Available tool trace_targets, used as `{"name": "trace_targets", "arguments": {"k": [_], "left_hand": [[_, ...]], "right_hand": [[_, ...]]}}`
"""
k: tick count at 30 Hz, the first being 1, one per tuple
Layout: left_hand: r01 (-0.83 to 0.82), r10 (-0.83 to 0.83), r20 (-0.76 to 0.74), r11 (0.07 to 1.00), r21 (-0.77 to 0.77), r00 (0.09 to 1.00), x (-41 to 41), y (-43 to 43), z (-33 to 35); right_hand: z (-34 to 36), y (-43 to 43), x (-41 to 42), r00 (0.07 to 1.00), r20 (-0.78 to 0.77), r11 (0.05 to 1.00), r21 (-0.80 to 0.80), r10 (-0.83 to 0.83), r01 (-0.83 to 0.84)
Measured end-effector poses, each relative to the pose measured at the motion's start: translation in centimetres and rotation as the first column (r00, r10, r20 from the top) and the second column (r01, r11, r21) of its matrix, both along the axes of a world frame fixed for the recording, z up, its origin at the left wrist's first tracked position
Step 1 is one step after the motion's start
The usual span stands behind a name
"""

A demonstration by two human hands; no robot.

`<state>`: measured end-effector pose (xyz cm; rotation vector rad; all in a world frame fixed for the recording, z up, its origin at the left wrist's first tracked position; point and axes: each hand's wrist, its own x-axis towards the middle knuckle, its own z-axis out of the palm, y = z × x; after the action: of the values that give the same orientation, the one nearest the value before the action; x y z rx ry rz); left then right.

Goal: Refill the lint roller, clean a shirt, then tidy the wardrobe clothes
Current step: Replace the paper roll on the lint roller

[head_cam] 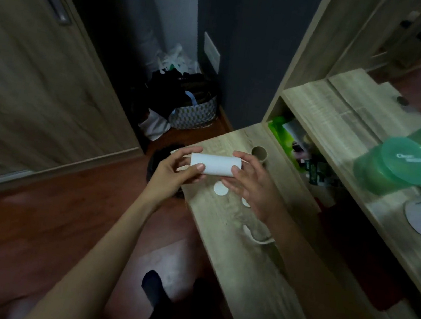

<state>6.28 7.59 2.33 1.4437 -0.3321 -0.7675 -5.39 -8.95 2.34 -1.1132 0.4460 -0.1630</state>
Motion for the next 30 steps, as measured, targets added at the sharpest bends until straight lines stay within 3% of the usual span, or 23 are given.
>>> {"name": "trace_targets", "arguments": {"k": [5,8,10,12,15,17,23,30], "left_hand": [[-0.189,0.188,-0.044,0.982,-0.007,0.981,4.3,4.1,-0.9],[-0.358,0.359,-0.016,0.933,0.036,0.933,8.0,7.1,-2.9],[-0.441,0.444,-0.016,0.894,0.077,0.896,10.7,8.7,-4.8],[-0.469,0.474,-0.022,0.875,0.120,0.880,13.3,9.7,-7.5],[-0.464,0.481,-0.056,0.866,0.186,0.875,16.7,10.5,-12.0],[-0.429,0.458,-0.075,0.869,0.246,0.886,18.6,10.9,-15.4],[-0.275,0.332,-0.052,0.852,0.445,0.942,22.6,10.6,-25.1],[-0.144,0.236,-0.112,0.838,0.526,0.965,24.4,7.3,-33.2]], "right_hand": [[-0.9,2.3,5.8,0.995,-0.103,0.989,-0.143,0.012,-0.027],[-3.0,3.7,9.8,0.983,-0.175,0.884,-0.466,-0.062,-0.028],[-5.6,4.2,12.7,0.977,-0.208,0.678,-0.724,-0.036,-0.129],[-8.6,4.5,15.5,0.943,-0.332,0.398,-0.862,0.029,-0.315],[-12.0,4.2,18.6,0.867,-0.498,0.048,-0.866,-0.004,-0.498],[-13.1,3.9,20.0,0.847,-0.531,-0.056,-0.845,-0.017,-0.531],[-14.4,3.6,21.0,0.860,-0.506,-0.179,-0.841,-0.074,-0.510],[-14.4,3.6,21.3,0.846,-0.524,-0.204,-0.822,-0.097,-0.532]]}}
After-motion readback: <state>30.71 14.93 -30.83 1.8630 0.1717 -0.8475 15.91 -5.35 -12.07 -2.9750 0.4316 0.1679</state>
